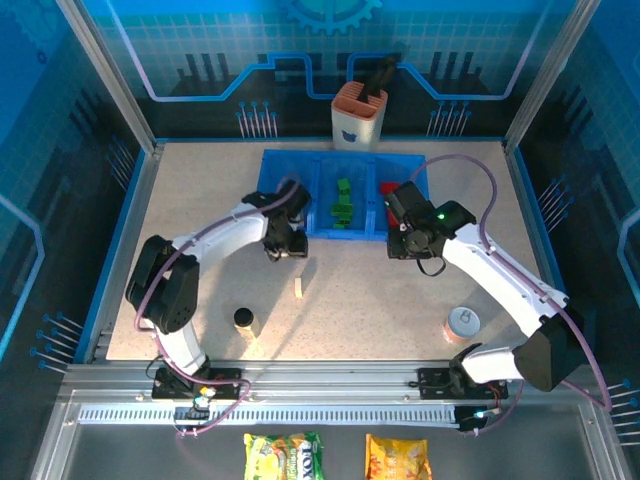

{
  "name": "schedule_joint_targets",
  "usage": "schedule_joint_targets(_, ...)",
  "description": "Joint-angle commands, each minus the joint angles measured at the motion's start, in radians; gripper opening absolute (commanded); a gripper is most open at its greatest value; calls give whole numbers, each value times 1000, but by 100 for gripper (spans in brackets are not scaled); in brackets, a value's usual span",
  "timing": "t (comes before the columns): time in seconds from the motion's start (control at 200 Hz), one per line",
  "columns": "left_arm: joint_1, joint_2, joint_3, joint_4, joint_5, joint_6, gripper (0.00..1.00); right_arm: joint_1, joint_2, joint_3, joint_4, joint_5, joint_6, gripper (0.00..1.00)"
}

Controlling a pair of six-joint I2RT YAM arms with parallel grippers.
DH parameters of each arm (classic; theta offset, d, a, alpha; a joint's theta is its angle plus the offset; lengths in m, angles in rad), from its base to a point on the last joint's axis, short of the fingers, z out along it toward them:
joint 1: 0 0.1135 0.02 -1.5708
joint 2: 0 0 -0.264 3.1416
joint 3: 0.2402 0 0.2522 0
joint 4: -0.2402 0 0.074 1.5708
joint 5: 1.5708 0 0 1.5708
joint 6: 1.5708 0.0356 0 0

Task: Sort the legos into containers by color
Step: Pick up the lego from the middle-left of the table.

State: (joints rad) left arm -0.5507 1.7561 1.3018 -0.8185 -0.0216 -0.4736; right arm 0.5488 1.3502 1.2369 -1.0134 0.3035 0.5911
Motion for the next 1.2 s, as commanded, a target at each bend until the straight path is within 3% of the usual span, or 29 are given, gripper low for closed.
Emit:
schedule_joint_targets(0.0, -76, -43, -63, -10, 12, -112, 42, -11, 0, -4, -2, -9, -2, 43)
schedule_joint_targets(0.24, -167, -27, -160, 30, -11, -227, 48, -10, 17, 5, 14, -24, -15, 43)
schedule_joint_targets(0.67, -170, 8, -165, 45, -80, -218, 20, -10, 11, -6, 14, -24, -11, 43)
schedule_joint_targets(0.8, -167, 1, -149, 30, -93, -203, 17, -11, 9, -2, 9, -20, -10, 42)
schedule_joint_targets(0.965, -113, -17, -98, -1, -103, -148, 18, -10, 4, 8, -2, -10, -11, 43)
schedule_joint_targets(1.196, 26, -10, 65, -42, -110, -10, 19, -13, -7, -4, -10, -1, -6, 43)
